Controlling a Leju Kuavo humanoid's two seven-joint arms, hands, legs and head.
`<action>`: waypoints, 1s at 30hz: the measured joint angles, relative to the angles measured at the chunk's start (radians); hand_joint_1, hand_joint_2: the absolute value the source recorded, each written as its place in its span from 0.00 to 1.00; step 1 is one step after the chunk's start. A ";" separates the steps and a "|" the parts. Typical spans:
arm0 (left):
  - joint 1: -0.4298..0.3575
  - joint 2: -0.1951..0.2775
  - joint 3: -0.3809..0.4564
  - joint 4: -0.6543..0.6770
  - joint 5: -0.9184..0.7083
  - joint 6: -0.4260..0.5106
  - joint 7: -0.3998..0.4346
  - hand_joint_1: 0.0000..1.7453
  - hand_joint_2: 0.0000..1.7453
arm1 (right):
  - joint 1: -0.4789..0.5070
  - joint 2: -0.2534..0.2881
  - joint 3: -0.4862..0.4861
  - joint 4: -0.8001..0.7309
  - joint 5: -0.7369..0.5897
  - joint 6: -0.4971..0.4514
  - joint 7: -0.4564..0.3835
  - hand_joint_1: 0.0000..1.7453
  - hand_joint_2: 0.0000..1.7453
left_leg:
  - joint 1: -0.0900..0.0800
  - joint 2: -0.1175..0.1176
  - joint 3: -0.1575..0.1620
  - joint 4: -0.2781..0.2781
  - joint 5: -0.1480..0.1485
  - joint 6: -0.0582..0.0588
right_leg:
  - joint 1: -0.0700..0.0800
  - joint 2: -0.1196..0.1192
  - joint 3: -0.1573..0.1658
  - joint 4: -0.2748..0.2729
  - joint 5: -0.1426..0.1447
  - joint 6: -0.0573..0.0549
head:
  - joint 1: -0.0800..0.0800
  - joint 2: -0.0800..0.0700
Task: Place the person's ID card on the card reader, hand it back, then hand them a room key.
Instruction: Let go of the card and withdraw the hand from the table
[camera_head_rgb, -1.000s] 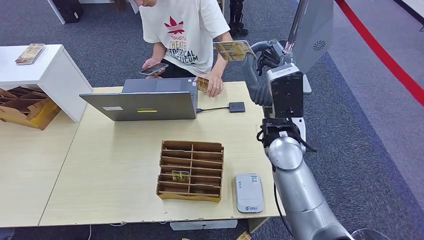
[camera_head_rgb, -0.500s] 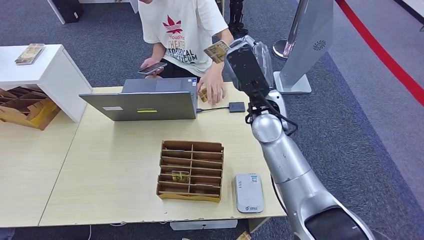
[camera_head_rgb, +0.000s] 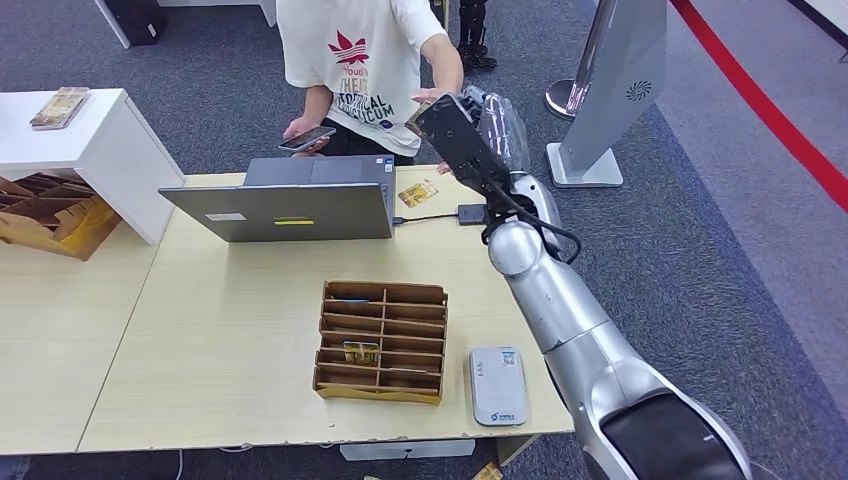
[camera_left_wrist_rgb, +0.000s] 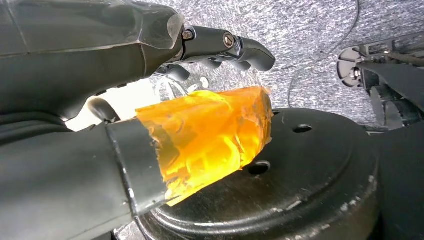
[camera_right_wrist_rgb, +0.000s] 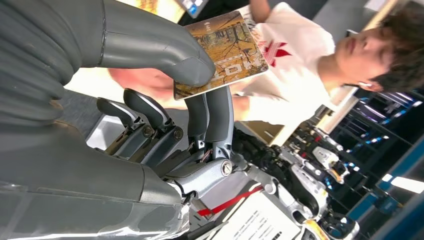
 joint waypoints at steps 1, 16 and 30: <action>0.000 0.000 -0.002 0.000 0.001 0.000 0.002 0.00 0.00 | -0.003 0.002 0.000 0.012 0.011 0.001 0.002 1.00 1.00 | 0.000 0.000 0.000 0.000 0.000 0.000 | 0.000 0.000 0.000 0.000 0.000 0.000 | 0.000 0.000; 0.000 0.001 -0.006 0.000 0.017 -0.001 0.014 0.00 0.00 | -0.009 0.020 0.022 0.105 0.078 0.036 0.004 0.00 0.25 | 0.000 0.000 0.000 0.000 0.000 0.000 | 0.000 0.000 0.000 0.000 0.000 0.000 | 0.000 0.000; 0.002 0.001 -0.002 0.000 0.082 -0.002 -0.005 0.00 0.00 | 0.267 0.049 0.118 -0.233 -0.942 0.825 -0.049 0.00 0.00 | 0.000 0.000 0.000 0.000 -0.001 -0.001 | 0.000 0.000 -0.001 0.000 -0.001 0.000 | 0.000 0.000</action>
